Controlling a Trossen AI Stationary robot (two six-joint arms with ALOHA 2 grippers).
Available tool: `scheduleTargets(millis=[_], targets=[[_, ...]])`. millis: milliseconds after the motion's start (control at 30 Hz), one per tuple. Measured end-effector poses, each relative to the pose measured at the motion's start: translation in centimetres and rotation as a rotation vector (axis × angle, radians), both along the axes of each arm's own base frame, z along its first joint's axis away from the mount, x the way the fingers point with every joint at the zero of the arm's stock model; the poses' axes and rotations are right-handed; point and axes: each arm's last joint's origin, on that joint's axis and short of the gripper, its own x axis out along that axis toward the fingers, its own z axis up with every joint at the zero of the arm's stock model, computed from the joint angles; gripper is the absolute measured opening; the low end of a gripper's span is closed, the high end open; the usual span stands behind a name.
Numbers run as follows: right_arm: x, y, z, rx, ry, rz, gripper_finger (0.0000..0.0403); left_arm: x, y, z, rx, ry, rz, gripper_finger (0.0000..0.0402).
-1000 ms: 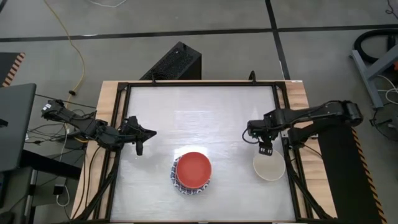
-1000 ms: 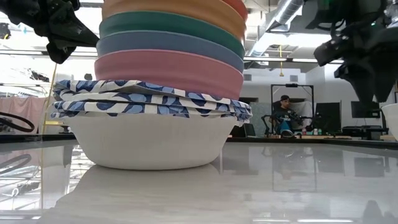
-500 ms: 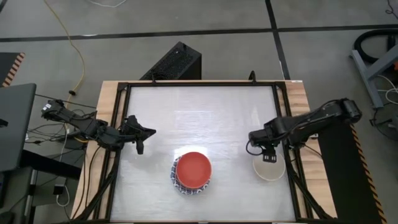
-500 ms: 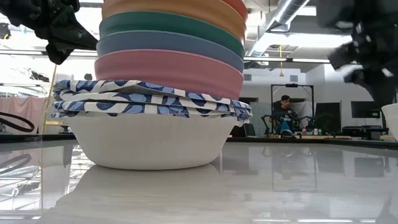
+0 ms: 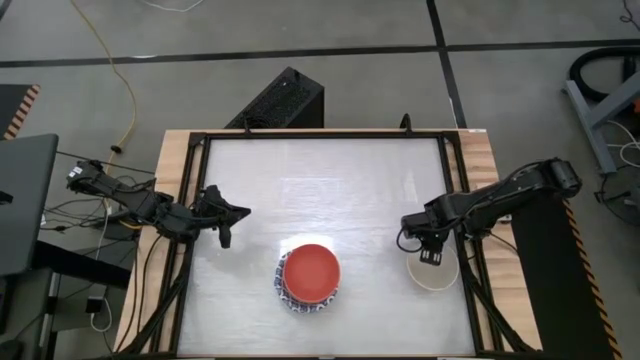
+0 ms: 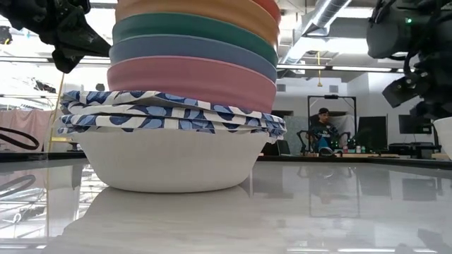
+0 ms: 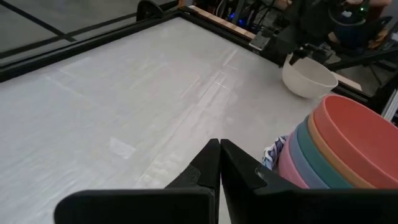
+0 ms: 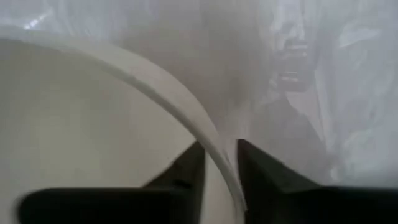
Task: Nest bowls inside each other
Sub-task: Stack the white bowl into the orange bowl
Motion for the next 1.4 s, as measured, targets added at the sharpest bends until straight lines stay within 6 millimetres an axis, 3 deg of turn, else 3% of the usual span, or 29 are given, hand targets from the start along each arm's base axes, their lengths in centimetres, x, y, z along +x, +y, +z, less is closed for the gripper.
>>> scheduleTargets(millis=[100, 167, 400, 600, 933, 1200, 1300, 1400], targets=[[0.1, 0.1, -0.1, 0.029, -0.007, -0.033, 0.0042, 0.0, 0.0, -0.1, 0.004, 0.008, 0.0, 0.0], [0.2, 0.2, 0.1, 0.052, -0.008, -0.062, 0.0015, -0.1, 0.0, -0.1, 0.008, 0.016, 0.0, 0.0], [1.7, 0.3, 2.6, 0.076, -0.09, -0.132, 0.0006, -0.1, 0.0, -0.2, 0.021, 0.024, -0.003, 0.0], [3.2, -0.8, 5.3, 0.119, -0.167, -0.306, 0.0005, -0.1, 0.0, -0.2, 0.021, 0.023, -0.003, 0.0], [4.5, -4.7, 7.8, 0.082, -0.261, -0.911, 0.0005, -0.1, 0.0, -0.2, 0.033, 0.026, -0.005, 0.0], [7.6, -7.0, 7.2, 0.15, -0.393, -0.972, 0.0005, -0.1, 0.0, -0.2, 0.049, 0.029, -0.007, 0.0], [9.8, -7.3, 7.1, 0.152, -0.373, -0.918, 0.0005, -0.1, 0.0, -0.1, 0.047, 0.027, -0.007, 0.0], [12.2, -7.4, 8.2, 0.134, -0.372, -0.825, 0.0005, 0.0, 0.0, -0.1, 0.043, 0.028, -0.017, 0.0]])
